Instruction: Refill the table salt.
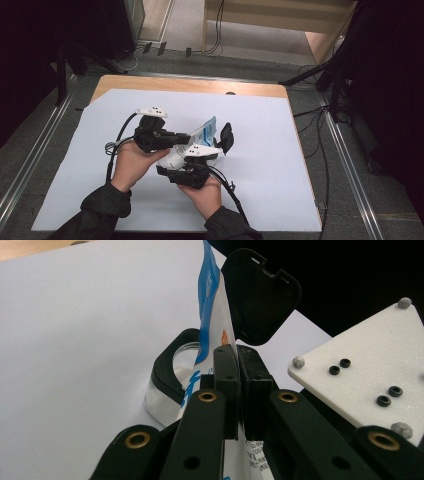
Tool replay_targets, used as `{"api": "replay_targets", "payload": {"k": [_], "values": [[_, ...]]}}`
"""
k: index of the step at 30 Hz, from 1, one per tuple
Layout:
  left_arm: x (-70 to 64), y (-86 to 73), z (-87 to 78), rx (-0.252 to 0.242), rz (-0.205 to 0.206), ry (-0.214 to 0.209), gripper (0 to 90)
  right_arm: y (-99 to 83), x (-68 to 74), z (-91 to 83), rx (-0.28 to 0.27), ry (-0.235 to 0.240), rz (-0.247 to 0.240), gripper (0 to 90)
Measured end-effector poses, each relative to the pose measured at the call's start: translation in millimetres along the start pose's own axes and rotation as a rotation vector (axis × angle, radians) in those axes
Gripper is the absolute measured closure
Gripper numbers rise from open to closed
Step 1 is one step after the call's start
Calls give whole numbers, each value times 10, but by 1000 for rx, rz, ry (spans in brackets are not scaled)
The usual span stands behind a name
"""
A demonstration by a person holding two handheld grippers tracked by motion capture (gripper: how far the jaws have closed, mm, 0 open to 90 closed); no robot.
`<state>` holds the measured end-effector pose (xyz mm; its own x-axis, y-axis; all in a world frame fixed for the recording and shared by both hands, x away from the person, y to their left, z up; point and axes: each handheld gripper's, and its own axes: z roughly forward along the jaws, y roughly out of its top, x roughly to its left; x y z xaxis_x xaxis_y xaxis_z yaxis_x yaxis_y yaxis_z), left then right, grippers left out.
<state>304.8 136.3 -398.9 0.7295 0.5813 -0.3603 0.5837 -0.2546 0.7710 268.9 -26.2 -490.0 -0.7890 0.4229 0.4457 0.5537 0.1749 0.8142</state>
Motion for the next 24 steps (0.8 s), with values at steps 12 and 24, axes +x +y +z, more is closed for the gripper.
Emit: {"api": "replay_targets", "payload": {"k": [12,24], "values": [[13,4,1,-3,-4,10,900,0,-10,6,5,-10,-9,570],[7,4,-5,-18,-2,21,900,-4,-9,8,-2,-15,1,591]]}}
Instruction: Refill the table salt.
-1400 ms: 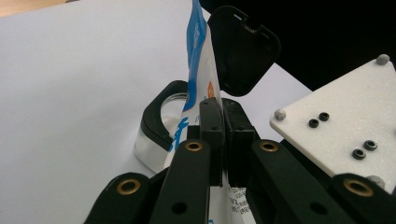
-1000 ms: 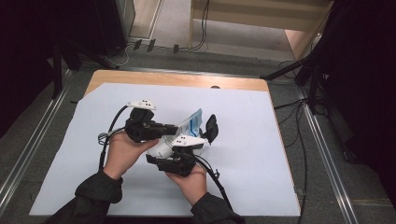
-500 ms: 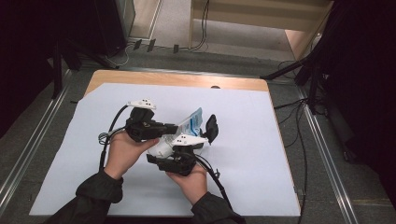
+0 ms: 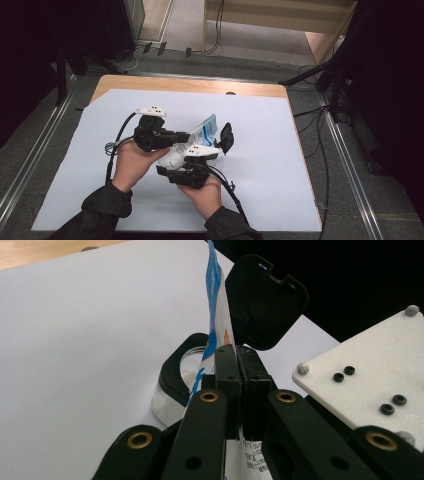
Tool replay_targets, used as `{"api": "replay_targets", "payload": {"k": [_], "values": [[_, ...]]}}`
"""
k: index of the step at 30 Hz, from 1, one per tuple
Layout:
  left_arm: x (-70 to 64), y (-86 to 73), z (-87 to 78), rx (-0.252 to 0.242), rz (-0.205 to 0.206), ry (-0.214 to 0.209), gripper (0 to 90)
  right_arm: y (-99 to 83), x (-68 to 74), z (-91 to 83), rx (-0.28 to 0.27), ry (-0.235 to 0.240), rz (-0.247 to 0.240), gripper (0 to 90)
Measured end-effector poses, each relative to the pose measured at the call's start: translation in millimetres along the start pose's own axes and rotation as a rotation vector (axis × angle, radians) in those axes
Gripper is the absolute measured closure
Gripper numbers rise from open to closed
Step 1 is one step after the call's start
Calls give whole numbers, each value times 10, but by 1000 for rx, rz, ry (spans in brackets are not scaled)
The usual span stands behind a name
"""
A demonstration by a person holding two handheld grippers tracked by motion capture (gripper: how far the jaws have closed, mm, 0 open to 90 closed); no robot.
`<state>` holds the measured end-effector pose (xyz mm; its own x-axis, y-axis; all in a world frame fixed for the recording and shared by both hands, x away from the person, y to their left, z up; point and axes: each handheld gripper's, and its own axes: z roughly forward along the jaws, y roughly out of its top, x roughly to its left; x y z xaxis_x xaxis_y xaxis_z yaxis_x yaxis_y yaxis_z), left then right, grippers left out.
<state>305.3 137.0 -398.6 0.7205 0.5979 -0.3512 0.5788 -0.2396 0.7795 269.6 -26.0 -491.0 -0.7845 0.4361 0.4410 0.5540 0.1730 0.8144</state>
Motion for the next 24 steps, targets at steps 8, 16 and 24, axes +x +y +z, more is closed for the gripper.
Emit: {"api": "replay_targets", "payload": {"k": [8,16,24], "values": [[9,-4,15,2,-5,-16,899,8,-3,-13,-6,21,26,597],[18,-2,35,1,-6,-14,896,12,-25,-13,-4,21,38,597],[30,1,58,-7,-7,-7,898,16,-54,-11,-1,18,36,597]]}}
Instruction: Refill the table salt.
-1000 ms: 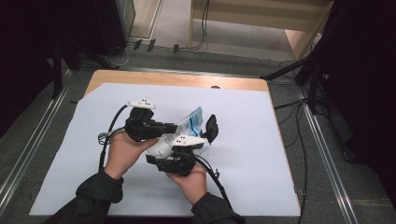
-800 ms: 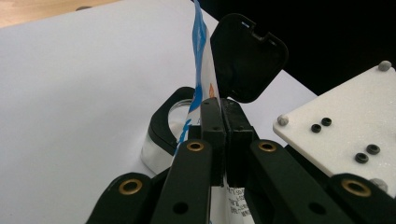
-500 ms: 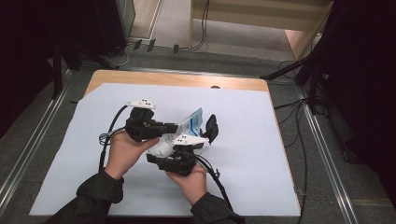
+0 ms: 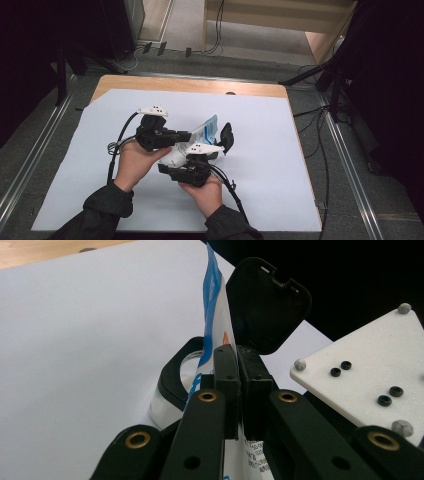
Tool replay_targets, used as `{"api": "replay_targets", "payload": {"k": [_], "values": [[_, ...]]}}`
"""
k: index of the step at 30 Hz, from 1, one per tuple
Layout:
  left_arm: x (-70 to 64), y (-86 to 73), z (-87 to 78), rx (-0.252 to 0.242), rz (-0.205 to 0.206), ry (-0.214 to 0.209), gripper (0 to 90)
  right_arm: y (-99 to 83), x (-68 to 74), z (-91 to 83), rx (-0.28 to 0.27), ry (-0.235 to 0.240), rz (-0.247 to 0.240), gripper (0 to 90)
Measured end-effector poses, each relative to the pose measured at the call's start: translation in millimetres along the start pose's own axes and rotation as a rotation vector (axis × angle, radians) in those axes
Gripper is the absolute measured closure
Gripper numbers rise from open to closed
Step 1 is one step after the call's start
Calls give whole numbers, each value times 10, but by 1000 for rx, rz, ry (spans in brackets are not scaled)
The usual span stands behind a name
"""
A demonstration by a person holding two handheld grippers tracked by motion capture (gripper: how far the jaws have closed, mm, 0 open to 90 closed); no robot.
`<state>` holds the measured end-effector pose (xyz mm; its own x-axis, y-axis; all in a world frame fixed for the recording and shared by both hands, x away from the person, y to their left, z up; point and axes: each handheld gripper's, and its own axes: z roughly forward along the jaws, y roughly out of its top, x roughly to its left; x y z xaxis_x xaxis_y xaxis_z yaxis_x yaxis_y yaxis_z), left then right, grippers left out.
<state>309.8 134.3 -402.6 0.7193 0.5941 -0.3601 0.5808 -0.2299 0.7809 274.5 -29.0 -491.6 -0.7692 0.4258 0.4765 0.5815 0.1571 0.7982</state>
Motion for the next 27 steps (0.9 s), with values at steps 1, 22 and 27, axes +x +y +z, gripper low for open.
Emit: {"api": "replay_targets", "payload": {"k": [1,22,27], "values": [[-1,1,1,-3,-1,2,898,1,-2,-1,-1,1,-1,597],[-5,5,19,-2,4,4,899,13,-21,-6,6,7,0,594],[-3,0,13,-7,0,-1,898,14,-20,-8,1,9,-3,597]]}}
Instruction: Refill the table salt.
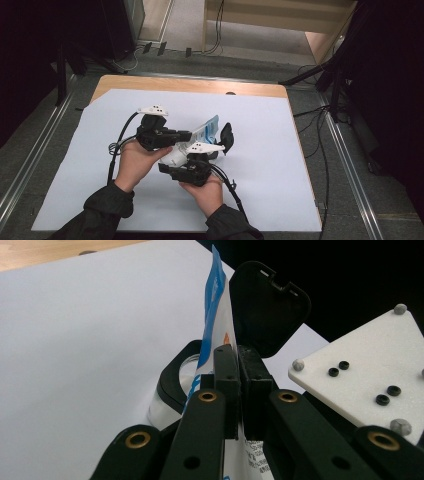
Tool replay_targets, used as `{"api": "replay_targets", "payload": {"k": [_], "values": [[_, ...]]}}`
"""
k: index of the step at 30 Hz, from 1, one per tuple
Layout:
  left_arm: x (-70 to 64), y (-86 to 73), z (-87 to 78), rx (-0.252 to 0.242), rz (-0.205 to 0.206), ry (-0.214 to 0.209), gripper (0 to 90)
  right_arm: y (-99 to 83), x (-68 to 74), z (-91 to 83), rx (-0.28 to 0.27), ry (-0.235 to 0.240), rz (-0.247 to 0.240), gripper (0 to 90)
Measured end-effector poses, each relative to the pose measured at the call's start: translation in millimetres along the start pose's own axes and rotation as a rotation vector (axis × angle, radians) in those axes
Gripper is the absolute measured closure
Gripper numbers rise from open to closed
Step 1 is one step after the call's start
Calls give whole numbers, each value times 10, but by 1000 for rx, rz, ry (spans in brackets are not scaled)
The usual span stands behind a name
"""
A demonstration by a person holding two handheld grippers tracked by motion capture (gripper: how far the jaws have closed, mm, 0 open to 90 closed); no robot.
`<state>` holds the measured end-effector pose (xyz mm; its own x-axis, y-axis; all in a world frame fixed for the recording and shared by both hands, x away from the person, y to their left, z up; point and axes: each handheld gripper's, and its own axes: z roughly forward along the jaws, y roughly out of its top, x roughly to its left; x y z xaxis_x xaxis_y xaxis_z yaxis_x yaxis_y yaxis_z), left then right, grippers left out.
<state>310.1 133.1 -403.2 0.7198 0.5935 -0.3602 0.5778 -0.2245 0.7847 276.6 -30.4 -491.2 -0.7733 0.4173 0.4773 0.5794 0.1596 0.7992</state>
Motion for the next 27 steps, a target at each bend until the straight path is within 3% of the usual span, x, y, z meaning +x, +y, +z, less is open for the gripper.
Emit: {"api": "replay_targets", "payload": {"k": [27], "values": [[-18,3,2,3,-5,-10,879,12,-17,-33,-9,10,24,600]]}}
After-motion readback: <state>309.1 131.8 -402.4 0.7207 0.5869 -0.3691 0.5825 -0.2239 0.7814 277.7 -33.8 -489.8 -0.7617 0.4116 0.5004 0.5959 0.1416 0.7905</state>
